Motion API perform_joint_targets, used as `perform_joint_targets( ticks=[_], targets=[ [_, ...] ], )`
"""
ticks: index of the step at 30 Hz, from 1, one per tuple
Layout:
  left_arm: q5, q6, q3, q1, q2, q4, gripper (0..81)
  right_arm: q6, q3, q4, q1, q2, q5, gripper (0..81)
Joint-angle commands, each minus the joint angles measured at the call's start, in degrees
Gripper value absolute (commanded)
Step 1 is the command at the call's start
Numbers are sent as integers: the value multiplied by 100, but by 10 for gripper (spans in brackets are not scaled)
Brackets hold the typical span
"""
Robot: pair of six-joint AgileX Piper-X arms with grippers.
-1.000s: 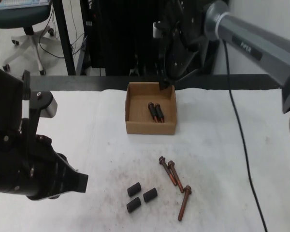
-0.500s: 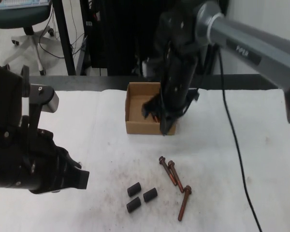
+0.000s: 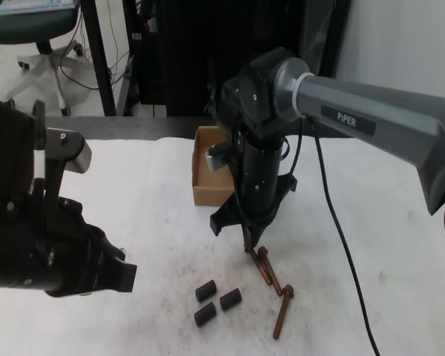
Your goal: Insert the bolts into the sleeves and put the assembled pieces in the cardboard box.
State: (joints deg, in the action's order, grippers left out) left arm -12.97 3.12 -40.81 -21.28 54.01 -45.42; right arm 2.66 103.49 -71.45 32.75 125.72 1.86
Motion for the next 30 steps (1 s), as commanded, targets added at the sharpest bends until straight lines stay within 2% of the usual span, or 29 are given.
perform_joint_targets(
  ticks=[1,3,5,6,7,13,30],
  targets=[
    [22,-59,-32,12,4,24,3,41,-46,-92,0,-51,3,78],
    [22,-59,-32,12,4,24,3,15,-84,-221,0,-51,39,188],
    [22,-59,-32,12,4,24,3,-21,-139,-334,0,-51,37,330],
    [22,-59,-32,12,4,24,3,-40,-172,-357,0,-51,24,379],
    [22,-59,-32,12,4,24,3,-72,-198,-357,0,-51,19,393],
    [22,-59,-32,12,4,24,3,-130,-268,-263,0,-51,22,318],
    [22,-59,-32,12,4,24,3,-386,-268,183,0,-51,22,318]
  ],
)
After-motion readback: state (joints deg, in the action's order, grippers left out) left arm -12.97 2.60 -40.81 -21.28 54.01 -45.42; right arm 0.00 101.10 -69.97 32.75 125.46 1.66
